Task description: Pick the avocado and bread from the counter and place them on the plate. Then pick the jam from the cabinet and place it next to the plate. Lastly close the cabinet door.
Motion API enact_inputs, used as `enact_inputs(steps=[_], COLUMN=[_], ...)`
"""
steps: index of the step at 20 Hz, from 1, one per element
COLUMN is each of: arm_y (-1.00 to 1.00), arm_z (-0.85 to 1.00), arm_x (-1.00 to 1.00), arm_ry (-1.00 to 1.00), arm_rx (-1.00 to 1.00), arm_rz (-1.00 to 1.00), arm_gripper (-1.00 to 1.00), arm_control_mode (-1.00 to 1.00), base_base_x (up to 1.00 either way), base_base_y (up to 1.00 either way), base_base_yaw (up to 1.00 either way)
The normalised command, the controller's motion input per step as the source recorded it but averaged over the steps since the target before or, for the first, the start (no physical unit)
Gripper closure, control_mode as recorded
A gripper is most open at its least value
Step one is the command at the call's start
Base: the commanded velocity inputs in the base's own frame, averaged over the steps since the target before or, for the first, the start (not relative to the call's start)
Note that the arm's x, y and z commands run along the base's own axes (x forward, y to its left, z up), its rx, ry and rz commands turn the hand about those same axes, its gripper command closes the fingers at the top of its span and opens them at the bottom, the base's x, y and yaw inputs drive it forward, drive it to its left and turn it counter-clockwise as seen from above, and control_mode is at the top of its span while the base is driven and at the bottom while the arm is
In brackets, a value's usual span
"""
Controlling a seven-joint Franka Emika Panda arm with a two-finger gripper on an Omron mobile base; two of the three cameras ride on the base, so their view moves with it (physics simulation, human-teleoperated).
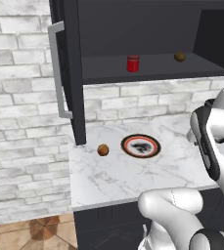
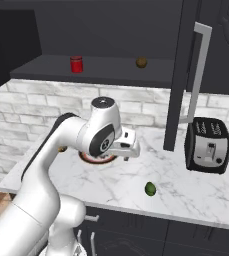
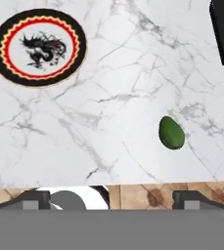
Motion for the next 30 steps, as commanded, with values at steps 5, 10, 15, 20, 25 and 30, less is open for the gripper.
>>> enact_inputs(steps=[5,10,15,20,25,30], arm_y=[-0.52,-0.46,-0.33,-0.20,-0.07,-0.06], arm_z=[-0.31,-0.28,-0.31,-0.37,-0.36,-0.34], arm_x=[0.02,0.00,0.02,0.12,0.25,0.20], arm_ry=[0.11,0.07,0.00,0.00,0.00,0.03], arm_rx=[-0.01,0.00,0.00,0.00,0.00,0.00], arm_rz=[-0.04,0.00,0.00,0.01,0.04,0.05], arm_gripper=[-1.00,-1.00,-1.00,-1.00,-1.00,-1.00], arm_control_mode=[-1.00,-1.00,-1.00,-1.00,-1.00,-1.00], base_base_x=[0.00,0.00,0.00,0.00,0.00,0.00], base_base_y=[0.00,0.00,0.00,0.00,0.00,0.00], base_base_yaw=[0.00,0.00,0.00,0.00,0.00,0.00])
